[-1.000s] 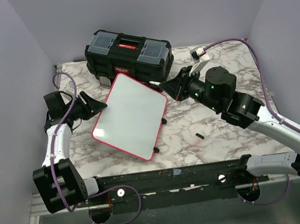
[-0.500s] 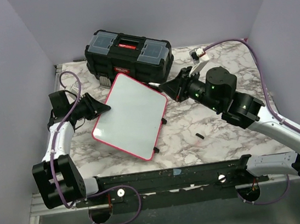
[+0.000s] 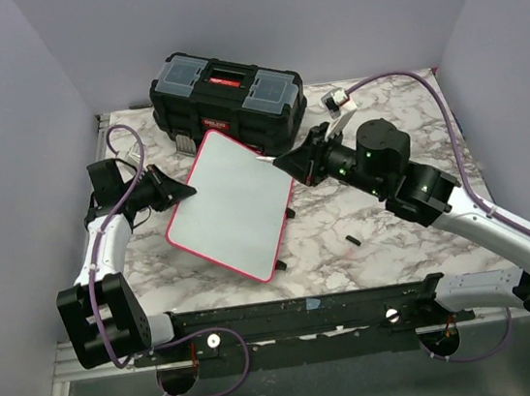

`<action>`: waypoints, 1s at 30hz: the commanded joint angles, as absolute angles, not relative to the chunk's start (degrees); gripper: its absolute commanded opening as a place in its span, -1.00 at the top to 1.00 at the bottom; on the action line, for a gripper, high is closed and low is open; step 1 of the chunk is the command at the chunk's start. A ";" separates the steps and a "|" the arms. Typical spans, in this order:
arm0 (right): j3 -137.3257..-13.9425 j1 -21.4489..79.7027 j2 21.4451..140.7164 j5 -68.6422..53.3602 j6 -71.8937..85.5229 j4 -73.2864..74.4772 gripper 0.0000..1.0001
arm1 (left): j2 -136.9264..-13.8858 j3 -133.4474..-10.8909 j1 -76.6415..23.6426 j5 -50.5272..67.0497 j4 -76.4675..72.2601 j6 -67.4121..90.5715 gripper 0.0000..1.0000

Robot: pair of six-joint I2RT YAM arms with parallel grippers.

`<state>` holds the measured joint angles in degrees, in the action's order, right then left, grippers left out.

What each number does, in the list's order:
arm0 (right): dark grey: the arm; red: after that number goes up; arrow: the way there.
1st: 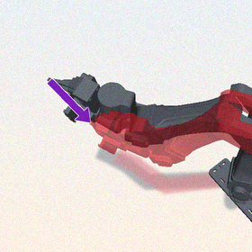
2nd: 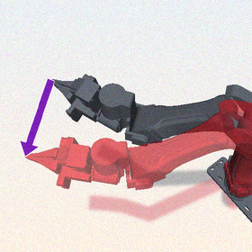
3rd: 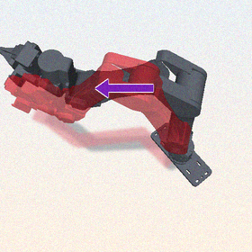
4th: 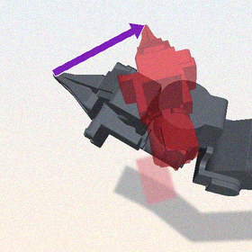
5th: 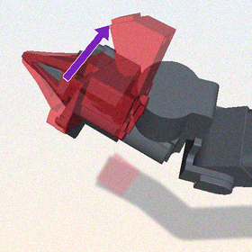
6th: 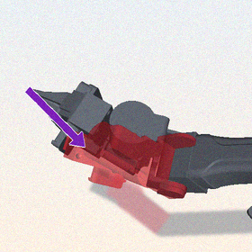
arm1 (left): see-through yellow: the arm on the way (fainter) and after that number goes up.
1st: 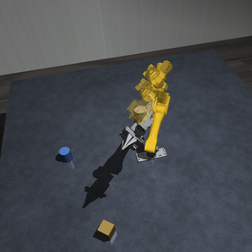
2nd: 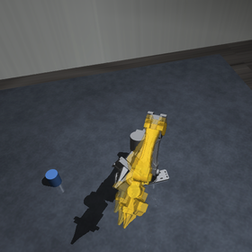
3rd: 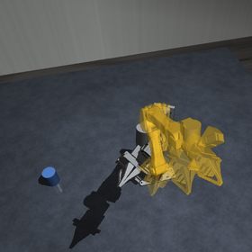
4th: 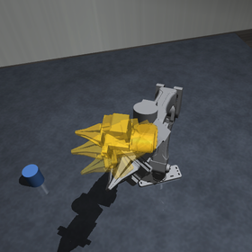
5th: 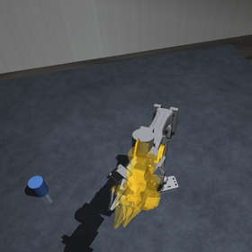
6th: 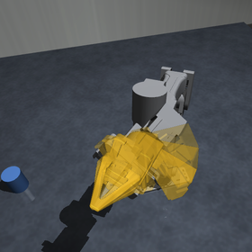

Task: Write a sentence on the whiteboard
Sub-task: Hold the whiteboard on the whiteboard stand, then write a sentence on the whiteboard.

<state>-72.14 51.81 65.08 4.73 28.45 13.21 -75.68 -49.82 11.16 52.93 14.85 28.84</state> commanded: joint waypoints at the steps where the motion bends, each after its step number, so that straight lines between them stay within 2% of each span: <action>1: -72.26 52.18 68.00 -5.72 24.04 12.30 0.99 | -73.75 -51.66 10.72 53.74 13.54 26.82 1.00; 6: -73.81 52.21 73.37 -16.56 19.69 12.90 0.99 | -72.27 -51.91 9.91 52.03 14.27 25.28 1.00; 15: -74.43 52.60 79.12 -22.17 17.13 11.10 0.99 | -64.80 -50.27 6.38 44.67 15.64 20.52 1.00; 30: -76.23 60.68 83.41 -14.17 13.89 6.87 0.99 | -60.61 -49.72 2.39 39.22 18.34 18.86 1.00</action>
